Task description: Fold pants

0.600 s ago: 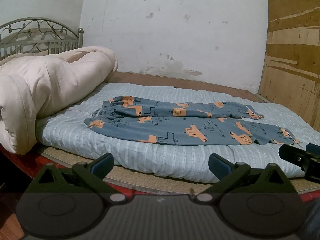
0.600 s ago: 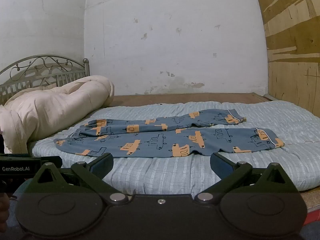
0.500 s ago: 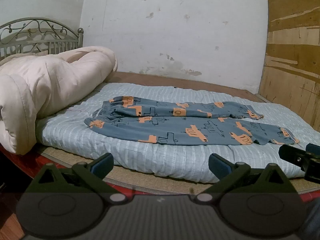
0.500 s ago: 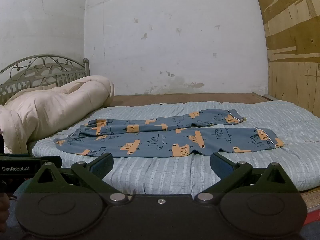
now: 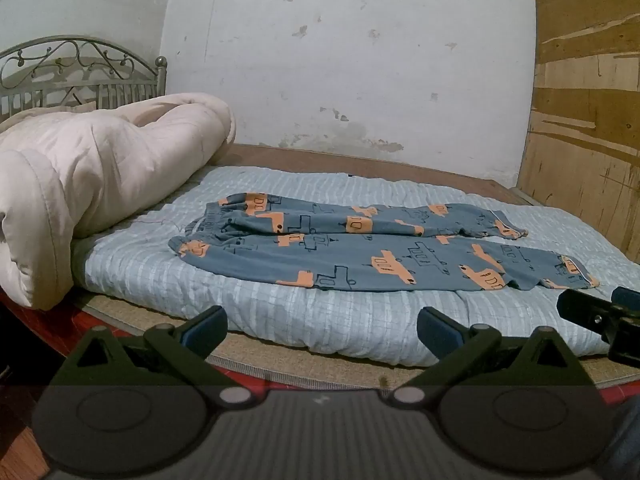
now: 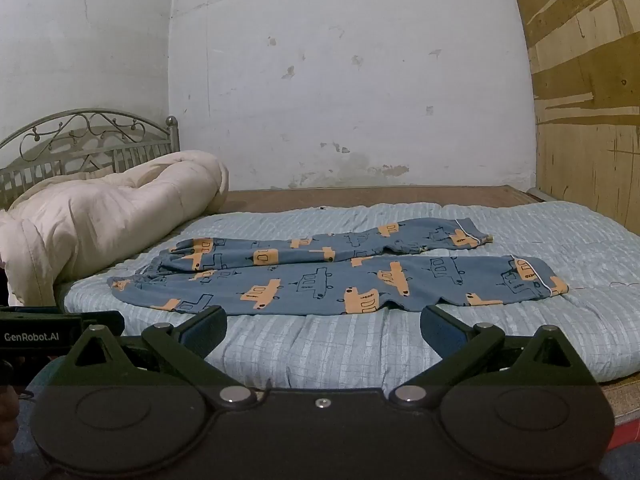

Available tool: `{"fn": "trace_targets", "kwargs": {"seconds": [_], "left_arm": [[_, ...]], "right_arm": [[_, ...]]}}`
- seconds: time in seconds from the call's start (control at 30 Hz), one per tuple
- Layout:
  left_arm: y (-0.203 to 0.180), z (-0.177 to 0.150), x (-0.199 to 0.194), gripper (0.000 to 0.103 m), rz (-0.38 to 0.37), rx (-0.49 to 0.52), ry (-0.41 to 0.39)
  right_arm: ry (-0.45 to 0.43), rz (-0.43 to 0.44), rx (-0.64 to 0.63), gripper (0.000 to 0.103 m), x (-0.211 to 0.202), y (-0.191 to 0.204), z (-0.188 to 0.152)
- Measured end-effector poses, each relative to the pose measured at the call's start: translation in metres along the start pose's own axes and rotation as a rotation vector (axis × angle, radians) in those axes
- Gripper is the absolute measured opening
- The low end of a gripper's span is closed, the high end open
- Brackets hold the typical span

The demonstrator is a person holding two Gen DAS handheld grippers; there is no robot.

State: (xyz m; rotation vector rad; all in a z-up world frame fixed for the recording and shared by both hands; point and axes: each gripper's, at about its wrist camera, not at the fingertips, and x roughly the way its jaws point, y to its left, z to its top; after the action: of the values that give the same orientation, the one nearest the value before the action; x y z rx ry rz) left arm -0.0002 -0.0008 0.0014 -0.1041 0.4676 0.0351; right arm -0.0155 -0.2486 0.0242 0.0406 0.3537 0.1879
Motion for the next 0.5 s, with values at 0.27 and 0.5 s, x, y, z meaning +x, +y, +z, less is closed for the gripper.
{"fn": "trace_targets", "kwargs": {"seconds": [0.27, 0.5], "left_arm": [[0.0, 0.0, -0.0001, 0.102, 0.0, 0.001, 0.0], [0.0006, 0.0005, -0.0035, 0.102, 0.001, 0.002, 0.002]], "right_arm": [[0.0, -0.001, 0.0, 0.102, -0.0001, 0.0, 0.0003], [0.0, 0.0, 0.0, 0.102, 0.0001, 0.0, 0.0007]]}}
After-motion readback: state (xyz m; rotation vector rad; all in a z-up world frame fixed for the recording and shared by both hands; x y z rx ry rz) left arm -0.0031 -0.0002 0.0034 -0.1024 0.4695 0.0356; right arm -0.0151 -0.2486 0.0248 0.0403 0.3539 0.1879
